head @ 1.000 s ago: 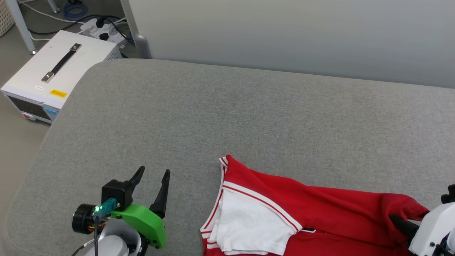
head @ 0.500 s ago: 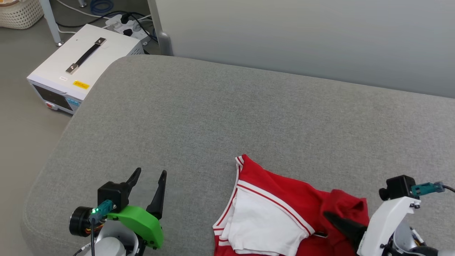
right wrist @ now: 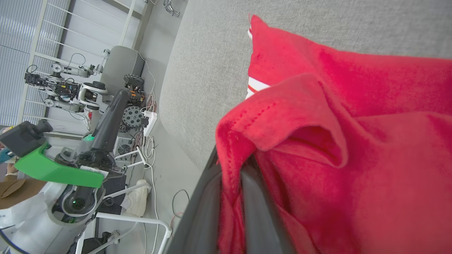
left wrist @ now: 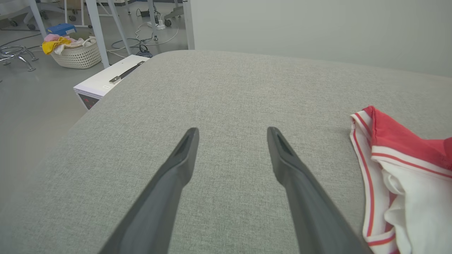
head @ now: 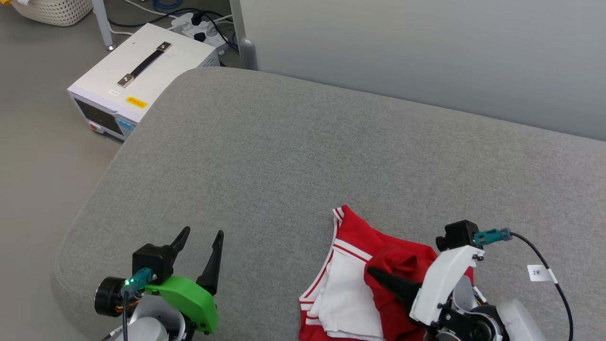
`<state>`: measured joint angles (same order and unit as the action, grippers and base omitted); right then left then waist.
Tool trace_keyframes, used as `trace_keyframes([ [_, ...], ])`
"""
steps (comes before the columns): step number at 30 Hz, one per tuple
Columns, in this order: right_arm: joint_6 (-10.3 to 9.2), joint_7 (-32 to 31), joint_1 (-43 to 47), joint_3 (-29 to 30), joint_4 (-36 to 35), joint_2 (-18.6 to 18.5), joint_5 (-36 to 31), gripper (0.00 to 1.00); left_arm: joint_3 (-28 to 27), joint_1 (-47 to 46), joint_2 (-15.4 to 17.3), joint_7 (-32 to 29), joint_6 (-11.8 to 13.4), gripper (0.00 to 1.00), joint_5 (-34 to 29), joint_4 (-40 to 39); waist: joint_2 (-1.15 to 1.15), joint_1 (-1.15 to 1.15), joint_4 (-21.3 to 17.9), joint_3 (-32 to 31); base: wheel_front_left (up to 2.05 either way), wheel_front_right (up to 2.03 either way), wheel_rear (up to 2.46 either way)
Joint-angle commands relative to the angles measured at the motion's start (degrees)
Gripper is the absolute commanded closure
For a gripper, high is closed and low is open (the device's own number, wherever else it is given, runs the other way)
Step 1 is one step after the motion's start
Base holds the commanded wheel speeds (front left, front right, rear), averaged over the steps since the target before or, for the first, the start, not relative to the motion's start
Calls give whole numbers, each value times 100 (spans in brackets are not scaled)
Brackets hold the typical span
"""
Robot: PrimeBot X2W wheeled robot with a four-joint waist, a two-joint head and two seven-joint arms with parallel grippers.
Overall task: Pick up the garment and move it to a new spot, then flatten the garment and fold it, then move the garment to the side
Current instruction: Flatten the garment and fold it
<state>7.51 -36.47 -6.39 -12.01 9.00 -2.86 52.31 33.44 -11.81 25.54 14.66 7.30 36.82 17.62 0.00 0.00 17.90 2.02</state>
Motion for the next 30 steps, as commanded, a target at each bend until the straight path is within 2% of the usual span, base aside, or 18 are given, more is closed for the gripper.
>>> trace_keyframes([
  [1,-2,191,-247,-202,275,-2,40,100,-19,28,-26,33,-24,0,-81,22,0,0,88,-1,0,0,0],
  [5,-2,509,-514,-439,803,-2,28,100,-21,34,-40,34,-36,0,-89,44,0,0,151,6,0,0,0],
  [6,-2,603,-595,-486,966,-2,-55,95,-17,33,-47,34,-41,0,-93,52,0,0,166,10,0,0,0],
  [7,-2,687,-657,-511,1092,-2,-146,51,-13,31,-54,34,-44,0,-95,58,0,0,176,12,0,0,0],
  [8,-2,773,-726,-542,1246,-2,-241,0,-7,26,-62,34,-49,0,-99,65,0,0,187,11,0,0,0],
  [11,-2,932,-862,-684,1482,-2,-273,0,5,21,-75,34,-58,0,-101,88,0,0,203,-1,0,0,0],
  [18,-2,1078,-1050,-1198,1355,-2,567,0,-8,54,-52,34,-33,0,-90,97,0,0,127,-96,0,0,0],
  [21,-2,1201,-1203,-1253,1328,-2,634,0,-5,68,-52,34,-21,0,-87,64,0,0,50,-128,0,0,0],
  [25,-2,1384,-1452,-1029,1333,-2,84,0,-31,73,-71,34,-15,0,-96,-54,0,0,-77,-140,0,0,0],
  [27,-2,1481,-1574,-909,1183,-29,-607,0,-92,79,-97,34,-12,0,-96,-157,0,0,-156,-127,0,0,0],
  [30,-2,1683,-1606,-726,791,-334,-1600,0,-229,94,-147,34,-9,0,-146,-334,0,0,-279,-117,0,0,0],
])
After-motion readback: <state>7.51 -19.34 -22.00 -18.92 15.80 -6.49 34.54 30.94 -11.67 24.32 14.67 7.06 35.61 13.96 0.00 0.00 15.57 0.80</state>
